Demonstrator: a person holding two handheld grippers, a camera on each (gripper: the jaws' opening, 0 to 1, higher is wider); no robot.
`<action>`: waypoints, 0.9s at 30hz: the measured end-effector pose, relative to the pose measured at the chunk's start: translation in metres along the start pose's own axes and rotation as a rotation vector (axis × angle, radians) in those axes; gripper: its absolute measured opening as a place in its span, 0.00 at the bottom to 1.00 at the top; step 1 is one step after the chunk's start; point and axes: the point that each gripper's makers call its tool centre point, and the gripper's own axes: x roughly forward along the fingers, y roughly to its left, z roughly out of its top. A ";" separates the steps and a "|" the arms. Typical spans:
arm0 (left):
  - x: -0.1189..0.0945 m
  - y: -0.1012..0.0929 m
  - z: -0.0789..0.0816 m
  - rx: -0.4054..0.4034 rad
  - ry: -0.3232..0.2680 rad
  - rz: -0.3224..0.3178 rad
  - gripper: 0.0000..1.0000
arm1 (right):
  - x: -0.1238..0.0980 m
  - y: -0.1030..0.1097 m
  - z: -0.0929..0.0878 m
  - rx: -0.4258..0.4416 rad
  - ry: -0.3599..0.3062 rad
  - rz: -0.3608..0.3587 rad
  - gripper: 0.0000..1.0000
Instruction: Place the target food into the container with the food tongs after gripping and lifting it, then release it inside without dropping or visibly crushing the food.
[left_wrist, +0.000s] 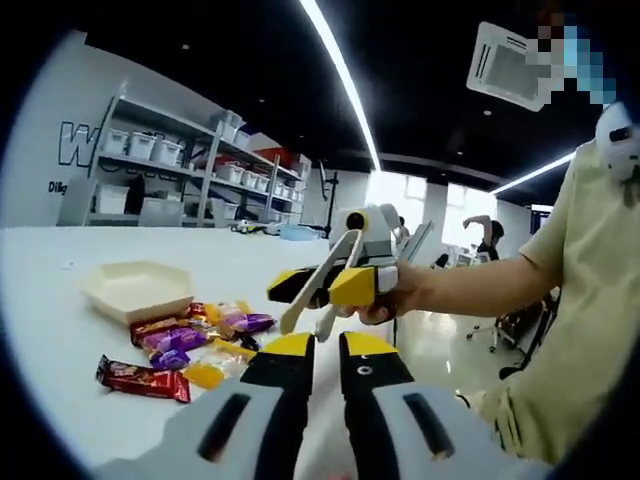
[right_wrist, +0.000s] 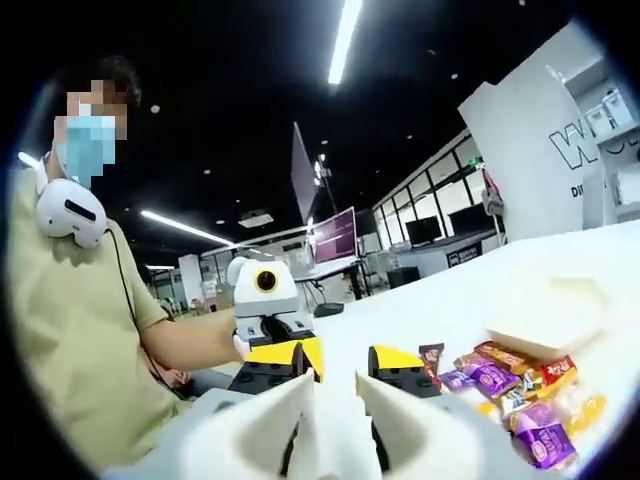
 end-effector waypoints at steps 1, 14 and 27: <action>-0.001 0.003 -0.001 0.006 -0.005 0.021 0.09 | -0.001 -0.001 -0.002 -0.005 0.016 -0.009 0.21; -0.014 0.029 -0.009 0.010 -0.019 0.183 0.20 | -0.010 -0.020 -0.012 -0.092 0.160 -0.090 0.21; -0.020 0.036 -0.019 0.043 0.000 0.254 0.33 | -0.013 -0.037 -0.019 -0.187 0.282 -0.143 0.21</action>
